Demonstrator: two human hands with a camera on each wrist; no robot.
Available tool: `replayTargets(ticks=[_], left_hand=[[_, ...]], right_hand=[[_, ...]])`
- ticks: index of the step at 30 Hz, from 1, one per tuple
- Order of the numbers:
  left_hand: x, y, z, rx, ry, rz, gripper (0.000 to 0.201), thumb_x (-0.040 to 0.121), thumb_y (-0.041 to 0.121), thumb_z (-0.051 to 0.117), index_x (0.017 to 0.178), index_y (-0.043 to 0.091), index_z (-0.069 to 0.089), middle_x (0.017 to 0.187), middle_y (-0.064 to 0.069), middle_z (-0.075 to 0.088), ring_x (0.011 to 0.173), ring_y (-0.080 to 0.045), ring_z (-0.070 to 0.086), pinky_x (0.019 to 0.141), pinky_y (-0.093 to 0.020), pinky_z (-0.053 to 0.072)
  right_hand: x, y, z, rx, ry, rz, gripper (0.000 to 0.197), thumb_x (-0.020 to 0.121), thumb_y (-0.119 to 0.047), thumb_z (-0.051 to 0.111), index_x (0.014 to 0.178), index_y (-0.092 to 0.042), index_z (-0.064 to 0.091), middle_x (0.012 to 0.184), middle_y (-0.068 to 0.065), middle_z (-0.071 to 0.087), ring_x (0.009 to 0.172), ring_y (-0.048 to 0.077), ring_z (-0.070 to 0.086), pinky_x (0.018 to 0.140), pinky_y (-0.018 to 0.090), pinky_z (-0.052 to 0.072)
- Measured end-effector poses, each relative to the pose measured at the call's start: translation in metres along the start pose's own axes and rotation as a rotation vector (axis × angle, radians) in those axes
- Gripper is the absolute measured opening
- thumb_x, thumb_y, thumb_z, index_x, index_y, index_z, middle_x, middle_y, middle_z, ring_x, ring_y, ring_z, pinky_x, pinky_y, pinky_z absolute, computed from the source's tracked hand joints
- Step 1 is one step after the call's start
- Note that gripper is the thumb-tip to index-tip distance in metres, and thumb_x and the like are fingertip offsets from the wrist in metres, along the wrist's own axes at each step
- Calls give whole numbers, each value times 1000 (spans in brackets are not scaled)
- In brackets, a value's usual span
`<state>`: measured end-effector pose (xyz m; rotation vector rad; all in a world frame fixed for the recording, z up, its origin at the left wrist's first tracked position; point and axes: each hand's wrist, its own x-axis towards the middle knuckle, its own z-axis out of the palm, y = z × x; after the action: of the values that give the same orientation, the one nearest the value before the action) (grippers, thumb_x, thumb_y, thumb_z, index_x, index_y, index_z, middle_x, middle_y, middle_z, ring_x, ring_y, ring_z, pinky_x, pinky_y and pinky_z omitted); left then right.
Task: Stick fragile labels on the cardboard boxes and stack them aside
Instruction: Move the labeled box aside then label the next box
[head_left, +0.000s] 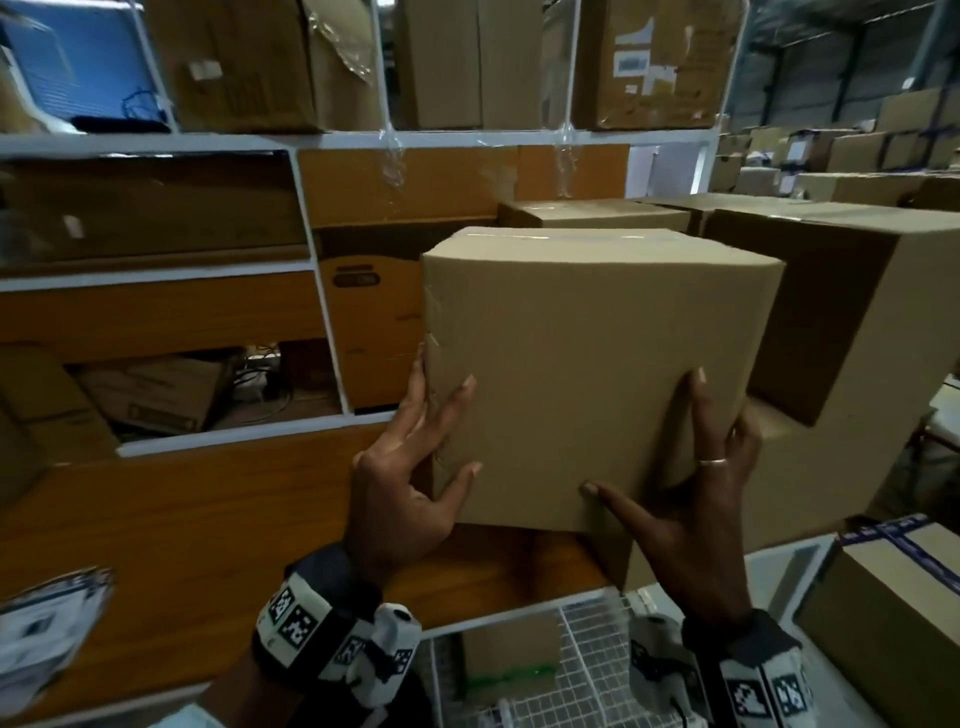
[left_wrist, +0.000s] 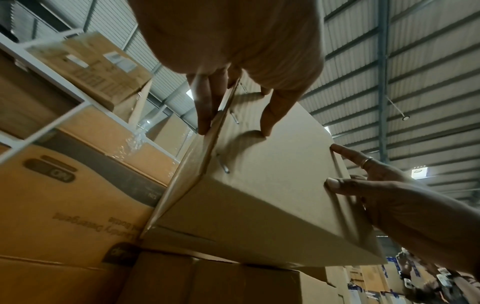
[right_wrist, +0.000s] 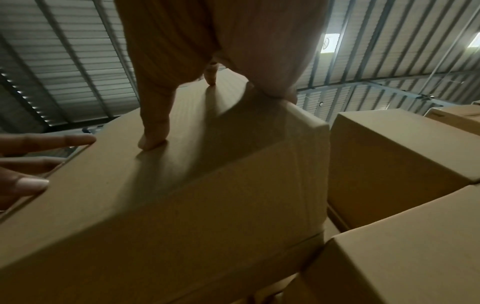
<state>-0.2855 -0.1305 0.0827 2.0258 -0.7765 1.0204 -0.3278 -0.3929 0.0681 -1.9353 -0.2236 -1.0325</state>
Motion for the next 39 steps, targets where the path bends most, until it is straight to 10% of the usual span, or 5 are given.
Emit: replayTargets(ticks=[7, 16, 21, 30, 39], left_hand=[[-63, -34, -128, 115, -43, -89, 83, 77, 24, 87, 150, 24, 48, 164, -12, 29, 143, 8, 33, 110, -11, 38], [-148, -79, -227, 269, -54, -224, 88, 76, 28, 89, 151, 29, 44, 160, -13, 32, 131, -23, 52, 103, -37, 48], [-184, -111, -231, 259, -112, -354, 97, 72, 21, 90, 154, 33, 39, 164, -13, 28, 131, -23, 49, 99, -20, 49], [-208, -193, -204, 222, -226, -471, 85, 79, 13, 84, 150, 39, 45, 167, -7, 22, 149, -17, 30, 117, -42, 39], [-193, -240, -181, 102, -240, -603, 77, 84, -6, 76, 144, 37, 54, 169, -3, 14, 152, 0, 17, 117, -16, 31]], right_hand=[[-61, -79, 81, 18, -87, -34, 120, 67, -34, 93, 162, -35, 19, 164, 7, 10, 155, 26, 16, 119, 62, 32], [-121, -131, 174, 144, -340, 82, 122, 66, -42, 91, 161, -42, 15, 165, -3, 3, 154, 22, 16, 120, 60, 32], [-134, -119, 208, 122, -504, 167, 122, 70, -36, 90, 157, -55, 8, 166, -12, -3, 153, 27, 17, 114, 65, 38], [-138, -57, 277, 114, -592, 216, 121, 74, -7, 88, 150, -66, 15, 165, -11, -5, 151, 32, 15, 115, 64, 36], [-117, 1, 328, 183, -622, 143, 111, 76, 10, 80, 151, -56, 31, 167, 1, 0, 152, 28, 17, 113, 60, 40]])
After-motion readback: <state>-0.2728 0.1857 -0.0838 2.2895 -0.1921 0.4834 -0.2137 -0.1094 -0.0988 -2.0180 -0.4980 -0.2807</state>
